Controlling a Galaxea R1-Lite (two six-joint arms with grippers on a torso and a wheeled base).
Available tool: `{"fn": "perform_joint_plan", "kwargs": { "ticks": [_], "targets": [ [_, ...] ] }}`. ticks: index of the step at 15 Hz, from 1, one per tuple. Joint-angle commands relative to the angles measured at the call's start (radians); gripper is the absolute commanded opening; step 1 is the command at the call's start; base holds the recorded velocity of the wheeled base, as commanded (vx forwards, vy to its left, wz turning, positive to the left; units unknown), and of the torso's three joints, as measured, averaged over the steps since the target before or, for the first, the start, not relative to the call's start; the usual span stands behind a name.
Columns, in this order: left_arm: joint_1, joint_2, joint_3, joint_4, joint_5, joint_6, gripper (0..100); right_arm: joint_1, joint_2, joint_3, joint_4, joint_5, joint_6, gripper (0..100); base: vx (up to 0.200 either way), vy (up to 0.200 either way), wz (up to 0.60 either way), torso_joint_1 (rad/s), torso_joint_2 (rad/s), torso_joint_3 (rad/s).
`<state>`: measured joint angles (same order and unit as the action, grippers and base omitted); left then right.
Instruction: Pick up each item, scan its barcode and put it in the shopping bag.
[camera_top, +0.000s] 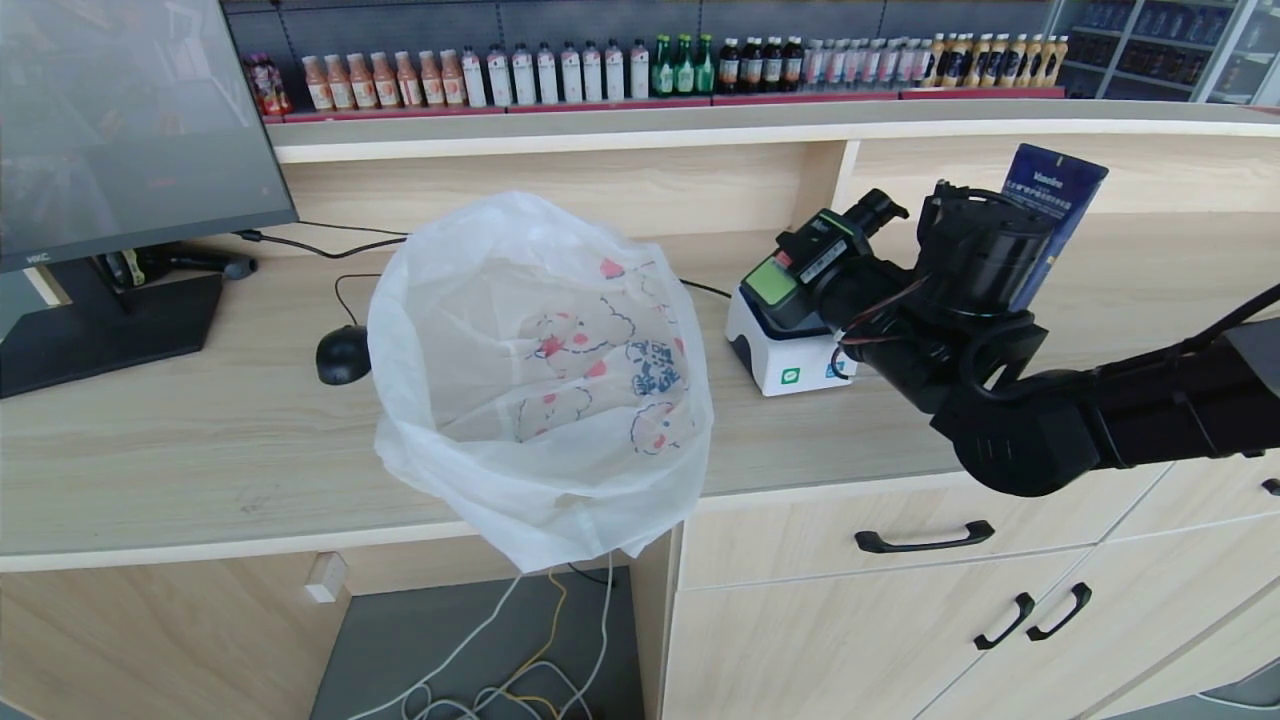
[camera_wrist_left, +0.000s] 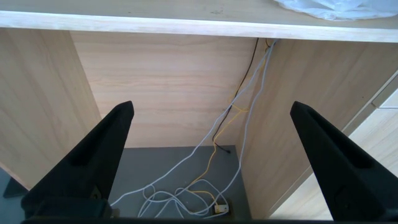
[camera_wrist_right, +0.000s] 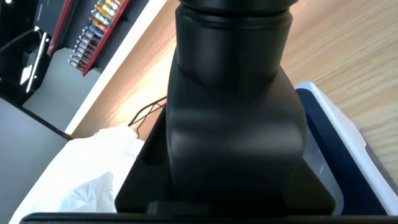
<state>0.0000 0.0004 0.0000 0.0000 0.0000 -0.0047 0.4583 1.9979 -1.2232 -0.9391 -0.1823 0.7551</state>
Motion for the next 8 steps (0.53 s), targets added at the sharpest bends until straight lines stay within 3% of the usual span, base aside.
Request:
{"fn": "perform_joint_plan", "kwargs": {
  "ticks": [1, 8],
  "targets": [
    [0.000, 0.000, 0.000, 0.000, 0.000, -0.001, 100, 0.002, 0.002, 0.001, 0.003, 0.000, 0.000, 0, 0.000, 0.000, 0.00, 0.000, 0.00, 0.000],
    [-0.002, 0.000, 0.000, 0.000, 0.000, 0.000, 100, -0.020, 0.001, 0.004, 0.003, 0.000, -0.002, 0, 0.000, 0.000, 0.00, 0.000, 0.00, 0.000]
  ]
}}
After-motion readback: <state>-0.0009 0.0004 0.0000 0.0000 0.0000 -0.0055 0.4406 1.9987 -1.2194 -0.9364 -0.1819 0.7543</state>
